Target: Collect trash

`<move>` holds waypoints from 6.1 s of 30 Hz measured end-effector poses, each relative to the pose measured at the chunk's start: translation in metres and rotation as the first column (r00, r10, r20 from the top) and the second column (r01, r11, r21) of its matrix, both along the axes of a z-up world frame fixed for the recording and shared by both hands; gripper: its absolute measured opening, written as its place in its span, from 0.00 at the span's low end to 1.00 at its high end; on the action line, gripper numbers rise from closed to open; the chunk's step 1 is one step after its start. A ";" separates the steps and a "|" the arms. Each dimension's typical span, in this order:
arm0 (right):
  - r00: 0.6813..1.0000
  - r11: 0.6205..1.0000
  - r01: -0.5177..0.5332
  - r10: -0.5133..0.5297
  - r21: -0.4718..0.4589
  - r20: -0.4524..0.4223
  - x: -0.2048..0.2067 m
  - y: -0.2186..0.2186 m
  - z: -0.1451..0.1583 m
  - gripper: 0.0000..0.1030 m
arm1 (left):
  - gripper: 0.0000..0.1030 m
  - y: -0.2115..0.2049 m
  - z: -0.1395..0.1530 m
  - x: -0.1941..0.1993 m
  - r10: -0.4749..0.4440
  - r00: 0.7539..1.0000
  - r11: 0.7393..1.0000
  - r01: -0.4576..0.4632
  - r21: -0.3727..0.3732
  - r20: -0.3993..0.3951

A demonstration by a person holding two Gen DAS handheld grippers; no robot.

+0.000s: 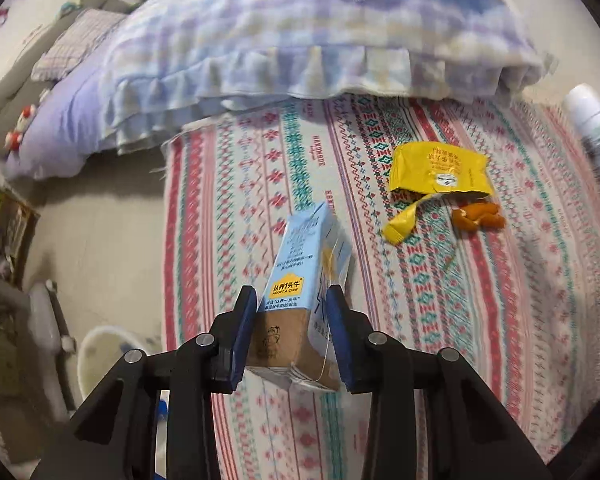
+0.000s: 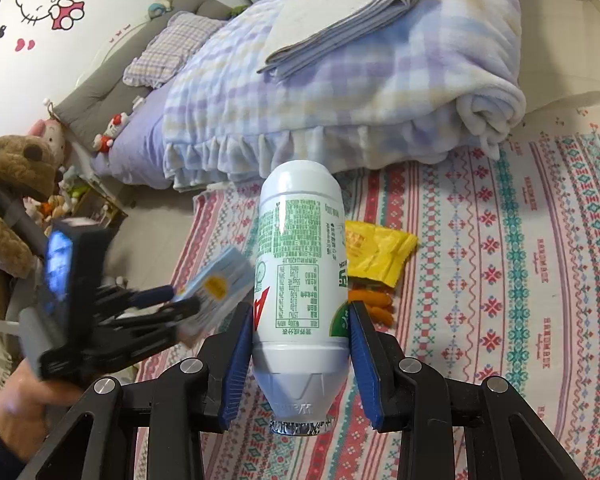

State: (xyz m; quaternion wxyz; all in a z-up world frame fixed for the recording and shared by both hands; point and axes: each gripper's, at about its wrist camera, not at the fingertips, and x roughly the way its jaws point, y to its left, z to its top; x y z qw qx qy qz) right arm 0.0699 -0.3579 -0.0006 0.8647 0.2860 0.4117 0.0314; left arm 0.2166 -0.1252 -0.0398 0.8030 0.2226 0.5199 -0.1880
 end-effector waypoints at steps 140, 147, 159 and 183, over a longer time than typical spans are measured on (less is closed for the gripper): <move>0.913 0.915 -0.403 0.402 -0.004 -0.069 0.085 0.288 -0.076 0.64 | 0.43 0.373 -0.049 0.036 0.655 0.591 0.503 -0.806 -0.311 -0.470; 0.917 0.918 -0.396 0.394 -0.026 -0.062 0.077 0.273 -0.064 0.64 | 0.43 0.368 -0.033 0.032 0.653 0.613 0.501 -0.790 -0.354 -0.445; 0.947 0.934 -0.320 0.310 -0.161 -0.081 0.046 0.177 -0.021 0.64 | 0.43 0.320 -0.002 0.014 0.631 0.678 0.560 -0.734 -0.385 -0.377; 0.982 0.931 -0.170 0.133 -0.323 -0.135 0.058 0.034 -0.042 0.64 | 0.43 0.093 0.072 -0.072 0.328 0.922 0.851 -0.382 -0.359 -0.205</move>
